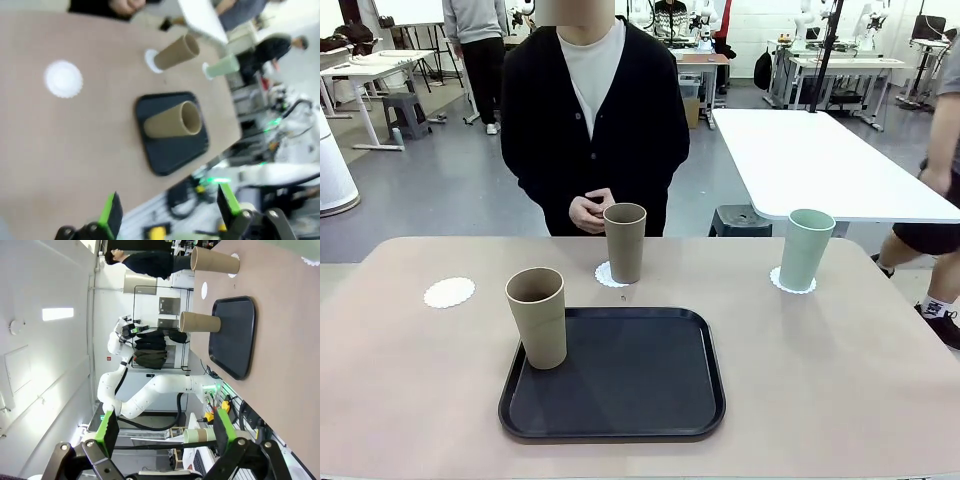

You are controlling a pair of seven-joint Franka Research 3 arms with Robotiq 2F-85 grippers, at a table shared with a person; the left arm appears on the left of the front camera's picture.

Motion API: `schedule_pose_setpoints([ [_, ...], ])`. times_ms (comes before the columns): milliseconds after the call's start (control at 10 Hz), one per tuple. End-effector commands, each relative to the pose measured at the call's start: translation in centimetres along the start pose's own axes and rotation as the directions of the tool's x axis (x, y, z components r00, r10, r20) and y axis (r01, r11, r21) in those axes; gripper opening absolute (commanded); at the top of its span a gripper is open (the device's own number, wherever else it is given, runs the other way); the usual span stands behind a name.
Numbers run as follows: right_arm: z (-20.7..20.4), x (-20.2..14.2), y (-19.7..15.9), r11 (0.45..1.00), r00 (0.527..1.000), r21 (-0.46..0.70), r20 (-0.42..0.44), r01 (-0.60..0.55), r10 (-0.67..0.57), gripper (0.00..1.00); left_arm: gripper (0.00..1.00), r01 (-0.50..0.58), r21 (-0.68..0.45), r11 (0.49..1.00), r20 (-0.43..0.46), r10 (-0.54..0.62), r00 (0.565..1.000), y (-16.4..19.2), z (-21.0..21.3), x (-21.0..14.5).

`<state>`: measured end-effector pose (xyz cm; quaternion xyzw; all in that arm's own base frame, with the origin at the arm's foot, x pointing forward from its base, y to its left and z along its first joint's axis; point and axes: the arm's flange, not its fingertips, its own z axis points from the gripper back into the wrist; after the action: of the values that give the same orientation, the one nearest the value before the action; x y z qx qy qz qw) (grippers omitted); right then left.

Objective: Place coasters on the table and set cups on them.
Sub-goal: Take one Reusable plastic cup from the Flat Tray and place it on a coaster set by the human.

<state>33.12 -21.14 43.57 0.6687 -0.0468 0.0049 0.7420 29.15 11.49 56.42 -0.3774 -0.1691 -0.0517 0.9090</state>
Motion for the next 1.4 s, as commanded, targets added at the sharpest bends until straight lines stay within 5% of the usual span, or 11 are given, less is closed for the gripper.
schedule_pose_setpoints([
  [0, 0.1, -0.2, 0.1, 1.000, 1.000, 0.012, -0.004, -0.008, 0.009, 1.00, 1.00, 0.353, 0.361, 0.863, -0.164, -0.313, 0.935, -3.6, -2.3, 5.7],
  [200, 0.1, -0.2, 0.1, 1.000, 1.000, 0.012, -0.004, -0.008, 0.009, 1.00, 1.00, 0.578, 0.424, 0.697, -0.294, -0.498, 0.816, -7.2, -5.7, 9.3],
  [400, 0.1, -0.2, 0.1, 1.000, 1.000, 0.012, -0.004, -0.008, 0.009, 1.00, 1.00, 0.786, 0.332, 0.521, -0.429, -0.659, 0.618, -9.9, -9.4, 8.3],
  [600, 0.1, -0.2, 0.1, 1.000, 1.000, 0.012, -0.004, -0.008, 0.009, 1.00, 1.00, 0.863, 0.294, 0.410, -0.534, -0.679, 0.504, -9.5, -11.9, 7.0],
  [800, 0.1, -0.2, 0.1, 1.000, 1.000, 0.012, -0.004, -0.008, 0.009, 1.00, 1.00, 0.894, 0.263, 0.363, -0.567, -0.692, 0.447, -8.5, -13.8, 6.0],
  [900, 0.1, -0.2, 0.1, 1.000, 1.000, 0.012, -0.004, -0.008, 0.009, 1.00, 1.00, 0.870, 0.258, 0.421, -0.580, -0.653, 0.488, -10.7, -13.0, 7.5],
  [1300, 0.1, -0.2, 0.1, 1.000, 1.000, 0.012, -0.004, -0.008, 0.009, 1.00, 1.00, 0.880, 0.252, 0.401, -0.576, -0.668, 0.470, -10.0, -13.4, 7.0],
])
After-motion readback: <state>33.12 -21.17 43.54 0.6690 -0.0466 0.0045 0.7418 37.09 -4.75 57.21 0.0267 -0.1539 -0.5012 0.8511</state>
